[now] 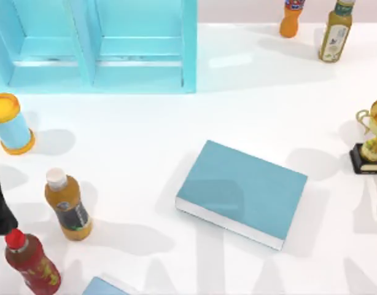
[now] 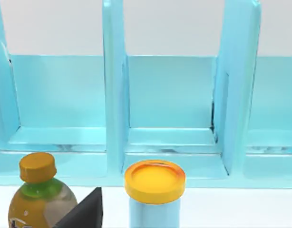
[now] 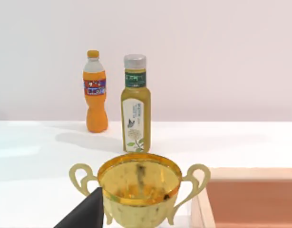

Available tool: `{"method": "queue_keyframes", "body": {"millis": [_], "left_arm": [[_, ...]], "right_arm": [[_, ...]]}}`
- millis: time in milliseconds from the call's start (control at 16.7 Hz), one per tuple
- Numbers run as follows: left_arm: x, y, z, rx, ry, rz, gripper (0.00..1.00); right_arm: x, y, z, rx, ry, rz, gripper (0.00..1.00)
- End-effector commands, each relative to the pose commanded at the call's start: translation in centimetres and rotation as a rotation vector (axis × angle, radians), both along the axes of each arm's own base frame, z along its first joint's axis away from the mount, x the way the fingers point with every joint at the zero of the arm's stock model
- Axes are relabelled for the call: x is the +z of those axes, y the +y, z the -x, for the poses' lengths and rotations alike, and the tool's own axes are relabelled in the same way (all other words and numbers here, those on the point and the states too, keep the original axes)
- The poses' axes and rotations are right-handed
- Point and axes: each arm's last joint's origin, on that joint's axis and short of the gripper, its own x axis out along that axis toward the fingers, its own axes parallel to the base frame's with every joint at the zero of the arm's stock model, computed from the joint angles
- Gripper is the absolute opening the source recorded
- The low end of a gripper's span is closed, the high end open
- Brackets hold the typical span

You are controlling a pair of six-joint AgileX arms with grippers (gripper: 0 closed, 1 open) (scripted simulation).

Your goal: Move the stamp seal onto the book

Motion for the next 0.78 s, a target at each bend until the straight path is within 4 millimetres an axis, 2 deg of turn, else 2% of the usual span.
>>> {"method": "queue_keyframes", "body": {"millis": [240,420,600,780], "left_arm": [[0.0,0.0,0.0,0.000,0.000,0.000,1.00],[0.0,0.0,0.0,0.000,0.000,0.000,1.00],[0.0,0.0,0.0,0.000,0.000,0.000,1.00],[0.0,0.0,0.0,0.000,0.000,0.000,1.00]], "right_arm": [[0.2,0.0,0.0,-0.005,0.011,0.004,1.00],[1.7,-0.4,-0.1,-0.039,0.104,0.037,1.00],[4.9,-1.0,-0.8,-0.083,0.276,0.078,1.00],[8.9,-2.0,-3.1,-0.114,0.507,0.108,1.00]]}}
